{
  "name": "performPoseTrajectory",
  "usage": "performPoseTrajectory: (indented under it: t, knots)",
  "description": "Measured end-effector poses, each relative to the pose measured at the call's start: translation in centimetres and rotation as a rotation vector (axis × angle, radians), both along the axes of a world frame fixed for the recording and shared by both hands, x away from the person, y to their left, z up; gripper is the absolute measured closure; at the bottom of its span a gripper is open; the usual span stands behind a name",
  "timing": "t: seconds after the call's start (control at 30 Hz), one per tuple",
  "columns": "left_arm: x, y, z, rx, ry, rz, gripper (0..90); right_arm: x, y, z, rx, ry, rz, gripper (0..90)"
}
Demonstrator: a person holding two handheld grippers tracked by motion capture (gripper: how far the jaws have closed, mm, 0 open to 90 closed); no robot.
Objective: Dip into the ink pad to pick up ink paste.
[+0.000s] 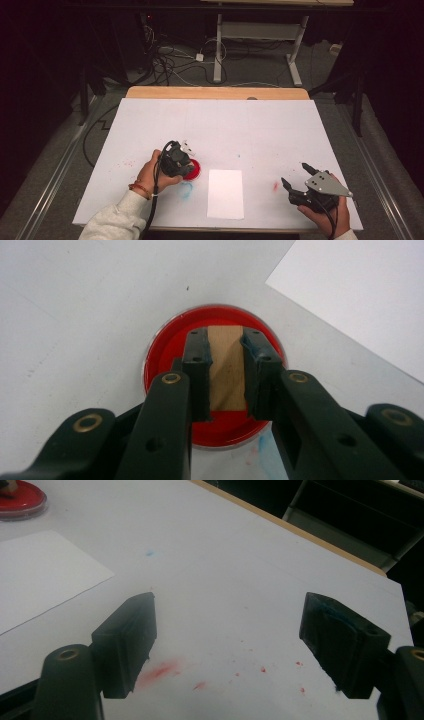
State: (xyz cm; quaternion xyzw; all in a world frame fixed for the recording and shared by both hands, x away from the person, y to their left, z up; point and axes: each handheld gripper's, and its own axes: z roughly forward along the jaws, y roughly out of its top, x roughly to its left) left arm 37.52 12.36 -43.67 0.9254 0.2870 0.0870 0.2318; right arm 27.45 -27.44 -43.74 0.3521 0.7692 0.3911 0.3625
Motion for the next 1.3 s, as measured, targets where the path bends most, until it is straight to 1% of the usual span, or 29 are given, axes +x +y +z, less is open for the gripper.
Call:
performPoseTrajectory:
  t: [0.03, 0.07, 0.2, 0.23, 0.27, 0.37, 0.43, 0.47, 0.5, 0.53, 0.6, 0.63, 0.67, 0.73, 0.87, 0.9, 1.03, 1.07, 1.1, 1.17, 1.2, 1.3]
  knots:
    - [-0.2, 0.1, 0.6, -0.006, -0.013, -0.002, 73.9, 0.0, 0.0, 0.0, 0.002, -0.001, -0.002, 22.9]
    - [-0.2, 0.1, 0.6, -0.006, -0.013, -0.002, 73.9, 0.0, 0.0, 0.0, 0.003, -0.001, -0.002, 22.8]
    - [-0.6, 0.6, 1.8, -0.036, -0.037, -0.004, 73.8, -0.1, 0.1, 0.0, -0.006, -0.003, 0.005, 22.8]
    - [-0.7, 0.7, 2.1, -0.037, -0.041, -0.005, 73.9, -0.1, 0.1, -0.1, -0.004, -0.001, 0.007, 22.7]
    - [-0.8, 0.8, 2.4, -0.038, -0.048, -0.003, 73.9, -0.1, 0.0, -0.1, -0.012, 0.0, 0.012, 22.7]
    - [-1.0, 1.1, 3.1, -0.05, -0.06, -0.002, 73.9, -0.2, -0.2, 0.0, -0.003, 0.0, 0.004, 22.7]
    - [-1.2, 1.2, 3.5, -0.044, -0.074, 0.004, 73.9, -0.2, -0.2, 0.0, -0.003, -0.004, 0.001, 22.7]
    - [-1.4, 1.3, 3.9, -0.052, -0.082, 0.003, 73.9, -0.4, -0.1, 0.1, -0.005, -0.007, 0.004, 22.7]
    - [-1.4, 1.3, 3.9, -0.052, -0.082, 0.003, 73.9, -0.4, -0.1, 0.1, -0.005, -0.007, 0.004, 22.7]
    - [-1.6, 1.5, 4.4, -0.061, -0.092, 0.005, 73.9, -0.4, -0.1, 0.1, -0.011, -0.009, 0.006, 22.7]
    - [-1.7, 1.6, 4.7, -0.063, -0.097, 0.002, 73.8, -0.4, -0.1, 0.1, -0.018, -0.009, 0.008, 22.7]
    - [-1.8, 1.9, 5.2, -0.075, -0.108, 0.008, 73.9, -0.4, -0.1, 0.1, -0.015, -0.004, 0.007, 22.7]
    - [-1.8, 1.9, 5.2, -0.075, -0.108, 0.008, 73.8, -0.4, -0.1, 0.1, -0.005, -0.001, 0.002, 22.8]
    - [-1.8, 2.0, 5.5, -0.075, -0.113, 0.005, 73.9, -0.4, -0.2, 0.1, -0.002, -0.004, 0.002, 22.8]
    - [-1.4, 1.7, 4.7, -0.06, -0.095, -0.002, 73.9, -0.4, -0.2, 0.1, -0.007, 0.001, 0.002, 22.8]
    - [-1.4, 1.7, 4.7, -0.06, -0.095, -0.002, 73.9, -0.4, -0.2, 0.1, -0.01, 0.0, 0.003, 22.8]
    - [-0.7, 1.3, 3.1, -0.05, -0.057, -0.014, 73.8, -0.4, -0.2, 0.0, -0.012, 0.001, 0.001, 22.9]
    - [-0.4, 1.1, 2.3, -0.04, -0.04, -0.015, 73.9, -0.4, -0.2, 0.0, -0.01, 0.002, 0.003, 22.8]
    - [-0.4, 1.1, 2.3, -0.04, -0.04, -0.015, 73.8, -0.4, -0.2, 0.0, -0.011, 0.003, 0.003, 22.8]
    - [-0.2, 0.8, 1.6, -0.02, -0.026, -0.02, 73.9, -0.4, -0.3, 0.0, -0.011, 0.003, 0.002, 22.8]
    - [-0.1, 0.7, 1.3, -0.023, -0.016, -0.022, 73.9, -0.4, -0.3, 0.0, -0.011, 0.003, 0.002, 22.8]
    - [0.2, 0.4, 0.4, -0.01, 0.001, -0.027, 73.9, -0.4, -0.3, 0.0, -0.01, 0.003, -0.001, 22.8]
